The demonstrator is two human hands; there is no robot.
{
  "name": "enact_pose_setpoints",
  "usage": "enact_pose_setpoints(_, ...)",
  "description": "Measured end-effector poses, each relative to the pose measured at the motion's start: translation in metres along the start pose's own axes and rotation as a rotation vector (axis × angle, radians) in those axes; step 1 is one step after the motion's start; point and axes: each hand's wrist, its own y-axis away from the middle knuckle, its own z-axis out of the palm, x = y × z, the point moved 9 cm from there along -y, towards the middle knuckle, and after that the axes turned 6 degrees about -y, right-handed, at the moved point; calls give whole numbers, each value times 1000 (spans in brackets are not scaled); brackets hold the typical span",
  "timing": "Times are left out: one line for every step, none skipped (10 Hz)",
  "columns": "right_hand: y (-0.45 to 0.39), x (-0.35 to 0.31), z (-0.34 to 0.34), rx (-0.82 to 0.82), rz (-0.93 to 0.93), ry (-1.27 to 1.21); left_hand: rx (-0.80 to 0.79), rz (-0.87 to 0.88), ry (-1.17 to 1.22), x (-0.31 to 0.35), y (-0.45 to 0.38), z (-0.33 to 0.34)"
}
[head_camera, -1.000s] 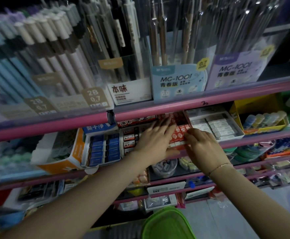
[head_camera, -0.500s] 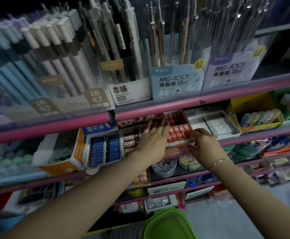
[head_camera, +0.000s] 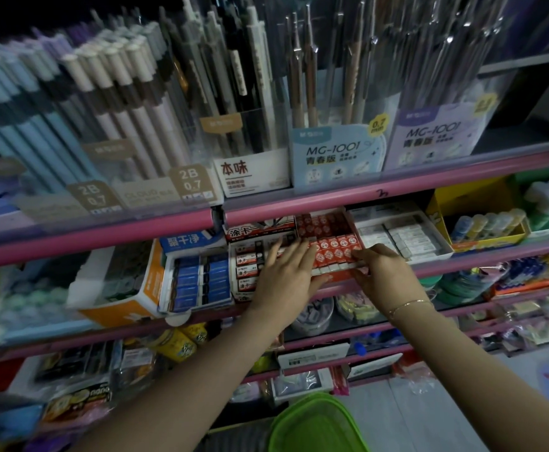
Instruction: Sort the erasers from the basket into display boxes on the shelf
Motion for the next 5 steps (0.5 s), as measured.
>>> enact_pose_setpoints(3,-4,5,-17,-6,111,-2,-26,22,0,2,2)
enact_pose_setpoints(5,-6,6,-12,16,150,3,-60,76,2,4,4)
enact_pose_setpoints(4,-5,2,27,40,140,16,-103,126,3,6,5)
enact_pose_setpoints(5,-6,3,9,56,110,18,-129,171,4,9,2)
enact_pose_setpoints(2,-3,0,-14,85,53,-11,-131,211,4,9,0)
